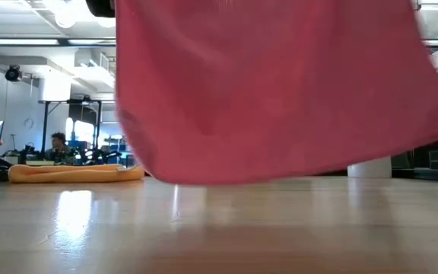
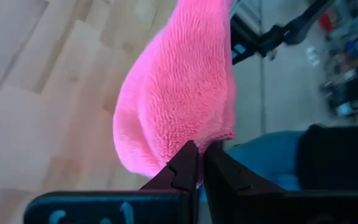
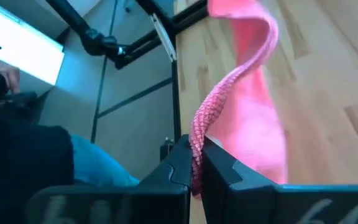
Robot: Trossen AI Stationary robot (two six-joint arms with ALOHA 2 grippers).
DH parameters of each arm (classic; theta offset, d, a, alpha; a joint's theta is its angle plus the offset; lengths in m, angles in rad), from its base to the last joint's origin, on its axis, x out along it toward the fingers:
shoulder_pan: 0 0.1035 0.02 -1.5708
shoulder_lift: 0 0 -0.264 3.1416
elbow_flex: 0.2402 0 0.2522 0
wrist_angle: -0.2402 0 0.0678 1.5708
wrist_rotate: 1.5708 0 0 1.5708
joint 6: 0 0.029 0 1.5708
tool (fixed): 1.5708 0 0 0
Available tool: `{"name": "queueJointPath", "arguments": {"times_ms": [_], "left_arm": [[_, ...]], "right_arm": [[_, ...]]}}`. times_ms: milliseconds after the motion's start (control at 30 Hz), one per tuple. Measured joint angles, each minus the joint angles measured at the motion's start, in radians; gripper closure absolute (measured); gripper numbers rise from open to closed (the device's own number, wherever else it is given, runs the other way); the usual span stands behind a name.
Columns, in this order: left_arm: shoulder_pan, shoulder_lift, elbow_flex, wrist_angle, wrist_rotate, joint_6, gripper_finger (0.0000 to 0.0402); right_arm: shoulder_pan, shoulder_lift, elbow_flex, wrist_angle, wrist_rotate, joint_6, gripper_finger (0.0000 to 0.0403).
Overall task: Fold microfiber towels
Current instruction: Fold the pink microfiber towel on the table
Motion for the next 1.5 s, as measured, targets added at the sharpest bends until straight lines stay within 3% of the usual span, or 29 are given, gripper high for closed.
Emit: {"name": "queueJointPath", "arguments": {"times_ms": [200,367,533,767,933,1167,1500], "left_arm": [[0.009,-0.002,-0.004,0.019,-0.002,-0.031,0.0394],[0.056,0.036,-0.046,0.018,-0.058,0.059,0.0394],[0.107,0.127,-0.091,0.015,-0.104,0.178,0.0394],[0.139,0.258,-0.113,0.017,-0.373,0.328,0.0394],[0.141,0.323,-0.108,0.034,-0.522,0.451,0.0394],[0.109,0.359,-0.114,0.043,-0.529,0.519,0.0394],[0.005,0.359,-0.123,0.045,-0.470,0.639,0.0394]], "right_arm": [[0.003,0.000,0.000,-0.101,0.102,-0.004,0.0394],[-0.053,0.000,-0.053,-0.282,0.232,0.086,0.0394],[-0.118,0.000,-0.155,-0.288,0.276,0.115,0.0394],[-0.174,0.000,-0.311,-0.239,0.324,0.105,0.0394],[-0.179,0.000,-0.404,-0.137,0.401,-0.042,0.0394],[-0.135,0.000,-0.466,0.033,0.375,-0.210,0.0394],[-0.008,0.006,-0.469,-0.006,0.310,-0.296,0.0394]]}}
